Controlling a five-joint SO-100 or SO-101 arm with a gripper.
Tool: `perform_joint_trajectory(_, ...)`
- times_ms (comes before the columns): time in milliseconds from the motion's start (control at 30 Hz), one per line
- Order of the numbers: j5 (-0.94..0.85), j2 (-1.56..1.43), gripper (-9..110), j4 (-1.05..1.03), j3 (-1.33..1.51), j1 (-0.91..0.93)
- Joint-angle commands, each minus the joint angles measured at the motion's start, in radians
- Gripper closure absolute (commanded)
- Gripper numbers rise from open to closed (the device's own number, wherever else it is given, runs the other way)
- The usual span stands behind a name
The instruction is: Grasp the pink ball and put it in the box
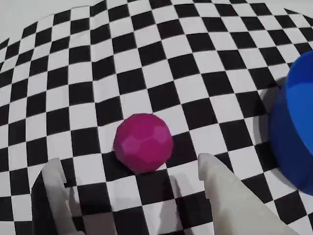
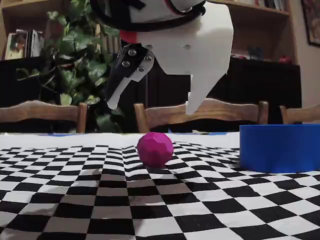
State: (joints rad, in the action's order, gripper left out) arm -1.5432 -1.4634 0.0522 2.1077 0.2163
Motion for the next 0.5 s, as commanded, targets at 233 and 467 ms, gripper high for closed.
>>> perform_joint_trajectory(233, -0.009, 0.037, 69, 0.020, -0.072, 0.023)
perform_joint_trajectory(467, -0.009, 0.071, 69, 0.020, -0.104, 0.028)
